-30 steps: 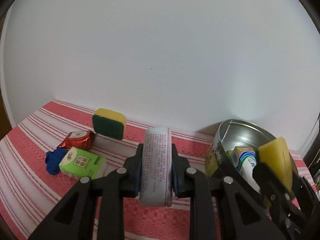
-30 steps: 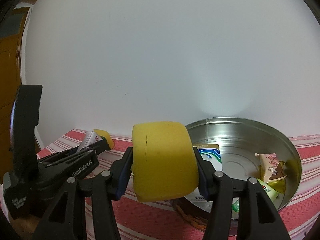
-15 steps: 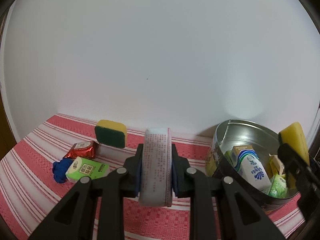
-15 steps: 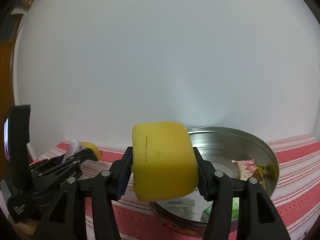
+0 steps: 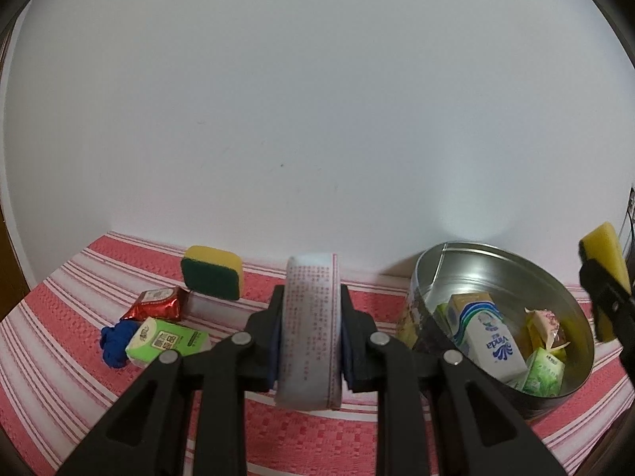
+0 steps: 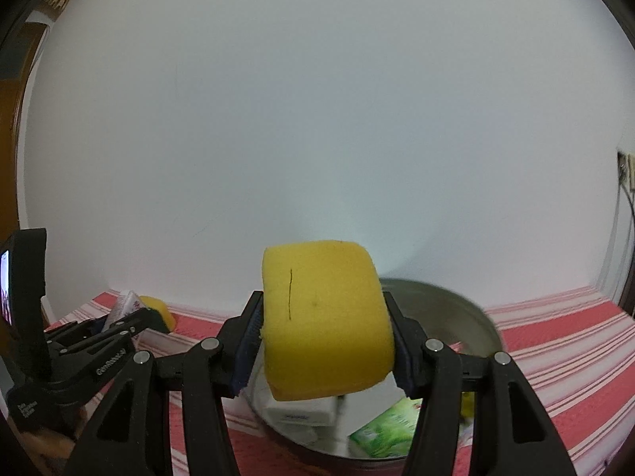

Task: Organize objects
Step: 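Carry the yellow sponge and white box over the metal tin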

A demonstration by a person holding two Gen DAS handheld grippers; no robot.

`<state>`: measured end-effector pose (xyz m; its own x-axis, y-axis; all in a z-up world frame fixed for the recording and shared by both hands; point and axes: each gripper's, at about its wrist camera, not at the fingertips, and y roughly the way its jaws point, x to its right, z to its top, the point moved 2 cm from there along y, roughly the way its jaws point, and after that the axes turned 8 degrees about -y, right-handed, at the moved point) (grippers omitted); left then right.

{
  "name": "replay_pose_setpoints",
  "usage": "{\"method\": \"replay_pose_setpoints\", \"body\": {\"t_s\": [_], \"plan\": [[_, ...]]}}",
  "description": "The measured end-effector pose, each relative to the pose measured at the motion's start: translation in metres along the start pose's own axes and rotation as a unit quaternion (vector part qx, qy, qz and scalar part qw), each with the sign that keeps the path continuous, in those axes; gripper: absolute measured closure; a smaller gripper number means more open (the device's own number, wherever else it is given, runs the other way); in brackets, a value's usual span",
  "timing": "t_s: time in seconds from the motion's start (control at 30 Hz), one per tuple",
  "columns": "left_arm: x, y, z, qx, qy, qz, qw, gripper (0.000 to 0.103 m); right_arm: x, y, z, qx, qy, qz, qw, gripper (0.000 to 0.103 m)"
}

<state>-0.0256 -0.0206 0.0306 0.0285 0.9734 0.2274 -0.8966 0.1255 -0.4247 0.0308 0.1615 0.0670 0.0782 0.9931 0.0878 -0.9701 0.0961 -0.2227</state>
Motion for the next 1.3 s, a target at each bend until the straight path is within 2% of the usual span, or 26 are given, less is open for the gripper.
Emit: {"method": "replay_pose_setpoints", "body": {"t_s": [0.2,0.4,0.73,1.0,1.3], "plan": [[0.010,-0.003,0.004,0.003,0.000,-0.006,1.0000,0.081,0.022,-0.001,0.004,0.013,-0.005,-0.024,1.000,0.045],[0.031,-0.013,0.008,0.015,0.003,-0.027,0.9995,0.081,0.051,0.003,0.005,0.015,0.003,-0.051,0.999,0.045],[0.089,-0.016,0.016,0.027,0.017,-0.069,0.9971,0.081,0.099,0.016,0.004,0.010,0.025,-0.102,0.994,0.045],[0.140,-0.003,0.004,0.008,0.035,-0.102,0.9942,0.081,0.126,0.018,-0.003,-0.007,0.029,-0.127,0.991,0.045],[0.162,0.033,-0.011,-0.027,0.049,-0.085,0.9948,0.081,0.136,0.047,-0.014,-0.050,0.026,-0.110,0.992,0.045]]}}
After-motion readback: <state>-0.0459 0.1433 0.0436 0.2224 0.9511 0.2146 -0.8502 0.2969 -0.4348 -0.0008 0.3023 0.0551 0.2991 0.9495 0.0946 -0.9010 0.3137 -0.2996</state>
